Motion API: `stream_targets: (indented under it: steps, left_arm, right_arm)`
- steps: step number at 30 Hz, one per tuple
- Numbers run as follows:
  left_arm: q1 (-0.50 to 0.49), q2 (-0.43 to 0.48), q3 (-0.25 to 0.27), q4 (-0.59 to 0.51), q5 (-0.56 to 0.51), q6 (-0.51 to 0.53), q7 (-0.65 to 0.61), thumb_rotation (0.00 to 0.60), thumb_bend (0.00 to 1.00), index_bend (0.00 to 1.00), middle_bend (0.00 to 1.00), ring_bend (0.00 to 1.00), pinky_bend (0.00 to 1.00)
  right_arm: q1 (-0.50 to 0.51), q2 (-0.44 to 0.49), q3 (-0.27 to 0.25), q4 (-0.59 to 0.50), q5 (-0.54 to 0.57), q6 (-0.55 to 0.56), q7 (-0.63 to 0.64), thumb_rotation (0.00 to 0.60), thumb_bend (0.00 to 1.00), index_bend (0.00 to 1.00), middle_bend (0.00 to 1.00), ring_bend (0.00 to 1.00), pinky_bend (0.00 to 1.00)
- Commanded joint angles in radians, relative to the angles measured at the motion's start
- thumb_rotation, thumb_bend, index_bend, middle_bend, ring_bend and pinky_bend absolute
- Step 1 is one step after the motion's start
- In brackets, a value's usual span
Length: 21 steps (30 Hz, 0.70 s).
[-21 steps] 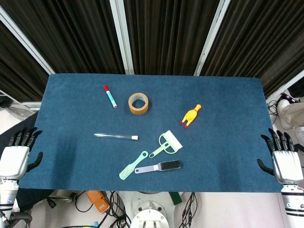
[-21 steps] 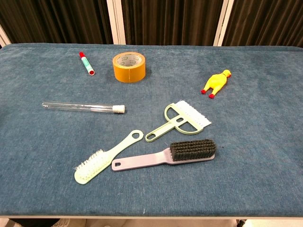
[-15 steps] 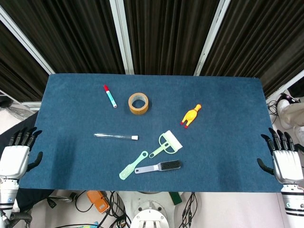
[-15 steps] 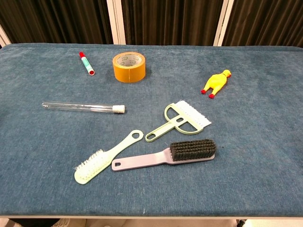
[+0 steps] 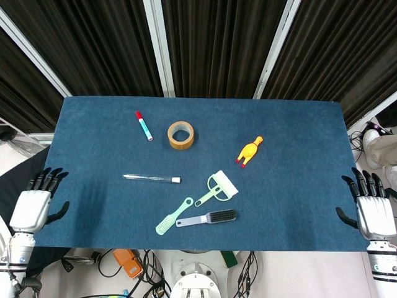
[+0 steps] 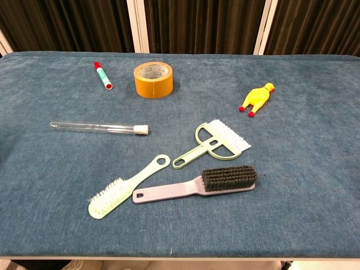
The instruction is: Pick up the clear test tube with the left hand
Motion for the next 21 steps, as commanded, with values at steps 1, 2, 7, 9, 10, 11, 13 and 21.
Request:
stream_targets:
  steps: [1, 2, 7, 9, 10, 11, 13, 21]
  left_arm:
    - [-0.063, -0.008, -0.006, -0.038, 0.009, -0.088, 0.014, 0.6, 0.27, 0.13, 0.09, 0.03, 0.09]
    - [-0.078, -0.007, -0.014, -0.054, 0.004, -0.104, 0.032, 0.6, 0.27, 0.13, 0.1, 0.03, 0.09]
    - [-0.173, -0.022, -0.074, -0.136, -0.068, -0.212, 0.154, 0.6, 0.27, 0.12, 0.14, 0.05, 0.09]
    - [-0.206, -0.031, -0.092, -0.161, -0.104, -0.252, 0.2, 0.6, 0.27, 0.12, 0.15, 0.05, 0.09]
    - [-0.229, -0.038, -0.104, -0.176, -0.128, -0.279, 0.226, 0.6, 0.27, 0.13, 0.16, 0.05, 0.09]
    - [-0.246, -0.042, -0.113, -0.185, -0.148, -0.297, 0.246, 0.6, 0.27, 0.13, 0.17, 0.05, 0.09]
    - [-0.283, -0.056, -0.133, -0.202, -0.193, -0.332, 0.295, 0.6, 0.27, 0.16, 0.17, 0.05, 0.09]
    - [-0.385, -0.142, -0.161, -0.164, -0.313, -0.403, 0.399, 0.6, 0.27, 0.27, 0.24, 0.08, 0.09]
  right_arm:
    - [0.001, 0.0, -0.001, -0.001, 0.0, -0.003, -0.005, 0.6, 0.35, 0.23, 0.11, 0.06, 0.0]
    - [0.002, 0.001, -0.001, -0.001, 0.001, -0.004, -0.006, 0.6, 0.35, 0.23, 0.11, 0.06, 0.0]
    - [0.002, 0.008, 0.001, -0.008, 0.02, -0.018, -0.003, 0.6, 0.35, 0.23, 0.11, 0.06, 0.0]
    - [0.003, 0.009, 0.0, -0.009, 0.017, -0.019, -0.005, 0.6, 0.35, 0.23, 0.11, 0.05, 0.0]
    - [0.004, 0.009, -0.002, -0.008, 0.013, -0.019, -0.008, 0.6, 0.35, 0.23, 0.11, 0.05, 0.0]
    - [0.004, 0.009, -0.003, -0.007, 0.011, -0.02, -0.01, 0.6, 0.35, 0.23, 0.11, 0.05, 0.0]
    - [0.005, 0.008, -0.005, -0.008, 0.01, -0.024, -0.016, 0.6, 0.35, 0.23, 0.11, 0.05, 0.0]
    - [0.006, 0.016, -0.003, -0.015, 0.022, -0.032, -0.006, 0.6, 0.35, 0.23, 0.11, 0.05, 0.0]
